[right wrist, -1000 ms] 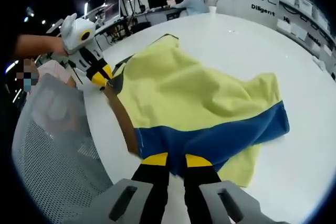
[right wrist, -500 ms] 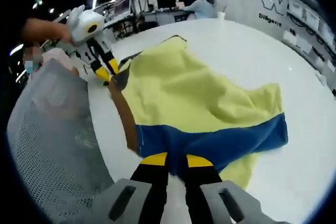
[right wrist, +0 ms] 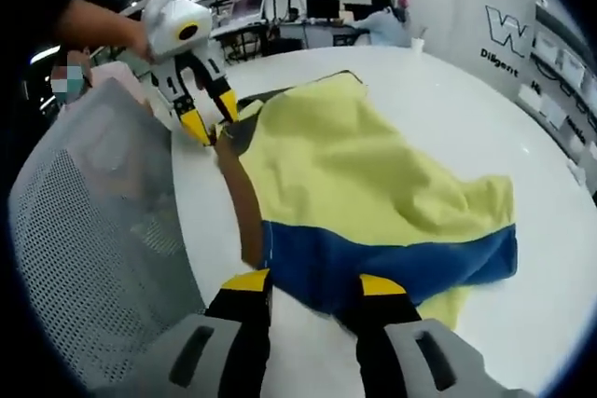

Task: Fold the garment on the visible template until the final outline fits inside the template.

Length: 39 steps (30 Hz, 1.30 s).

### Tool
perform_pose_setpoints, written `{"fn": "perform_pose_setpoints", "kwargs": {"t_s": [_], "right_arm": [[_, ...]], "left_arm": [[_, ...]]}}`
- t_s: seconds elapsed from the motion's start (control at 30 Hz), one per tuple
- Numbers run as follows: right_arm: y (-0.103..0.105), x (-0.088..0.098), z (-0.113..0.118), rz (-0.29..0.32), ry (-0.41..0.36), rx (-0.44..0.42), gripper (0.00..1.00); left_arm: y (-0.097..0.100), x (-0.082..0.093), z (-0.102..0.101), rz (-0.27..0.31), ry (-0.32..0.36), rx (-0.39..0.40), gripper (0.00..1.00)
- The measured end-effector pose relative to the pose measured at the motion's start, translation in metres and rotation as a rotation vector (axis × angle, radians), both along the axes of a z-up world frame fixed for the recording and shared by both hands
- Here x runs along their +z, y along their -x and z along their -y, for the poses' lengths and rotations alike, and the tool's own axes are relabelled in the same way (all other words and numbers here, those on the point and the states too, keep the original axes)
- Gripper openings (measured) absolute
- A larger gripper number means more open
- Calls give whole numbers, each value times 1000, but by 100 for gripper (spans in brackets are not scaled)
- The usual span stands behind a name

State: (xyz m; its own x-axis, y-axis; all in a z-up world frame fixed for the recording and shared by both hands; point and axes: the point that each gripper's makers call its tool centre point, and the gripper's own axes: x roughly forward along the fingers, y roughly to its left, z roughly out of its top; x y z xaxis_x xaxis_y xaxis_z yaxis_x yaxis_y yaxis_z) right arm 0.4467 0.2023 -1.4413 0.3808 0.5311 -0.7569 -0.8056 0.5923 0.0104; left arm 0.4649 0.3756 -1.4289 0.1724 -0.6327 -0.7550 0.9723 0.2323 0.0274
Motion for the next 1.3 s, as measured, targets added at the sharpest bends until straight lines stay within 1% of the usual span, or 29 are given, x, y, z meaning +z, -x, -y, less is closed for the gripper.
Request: {"fn": "perform_pose_setpoints", "kwargs": {"t_s": [0.03, 0.1, 0.2, 0.33, 0.37, 0.4, 0.5, 0.6, 0.63, 0.7, 0.77, 0.8, 0.83, 0.9, 0.97, 1.03, 1.13, 1.2, 1.3], "right_arm": [[0, 1, 0, 4, -5, 4, 35], [1, 3, -1, 7, -18, 6, 38], [0, 10, -3, 46, -17, 36, 40], [1, 16, -9, 77, -24, 69, 43], [1, 14, -9, 78, -19, 76, 44], [2, 13, -10, 74, -12, 81, 44], [1, 15, -10, 103, 3, 102, 44], [-2, 16, -9, 121, 16, 106, 44], [-2, 16, -8, 121, 16, 105, 44], [-3, 17, -8, 131, 16, 106, 44], [-2, 17, -7, 128, 18, 106, 43], [-2, 17, -7, 128, 19, 106, 44], [-1, 17, -8, 129, 20, 110, 44], [1, 16, -10, 132, 21, 117, 44], [3, 14, -13, 132, 21, 122, 43], [6, 11, -15, 128, 24, 133, 43], [10, 6, -20, 106, 30, 159, 41], [11, 7, -23, 115, 41, 179, 39], [12, 6, -27, 123, 54, 204, 34]], "left_arm": [[-2, 3, 1, 25, 7, -1, 32], [-3, 6, 1, 33, 16, -2, 32], [-5, 8, 3, 54, 21, -16, 31], [-4, 13, 10, 100, 31, -59, 30], [-4, 13, 13, 114, 34, -77, 30], [-3, 12, 15, 114, 30, -82, 30], [0, 9, 20, 120, 13, -112, 30], [0, 1, 20, 158, -44, -175, 29], [2, -2, 19, 164, -66, -198, 28], [2, -5, 20, 176, -84, -215, 23], [2, -4, 23, 169, -76, -211, 18], [4, -3, 25, 135, -60, -184, 17], [5, -2, 27, 115, -52, -174, 14], [3, 1, 29, 111, -46, -160, 13], [3, 2, 31, 85, -30, -138, 13], [3, 3, 34, 85, -27, -142, 11], [-1, 4, 36, 90, -26, -135, 7], [-4, 3, 36, 92, -37, -128, 7], [-8, 4, 37, 94, -31, -117, 6]]}}
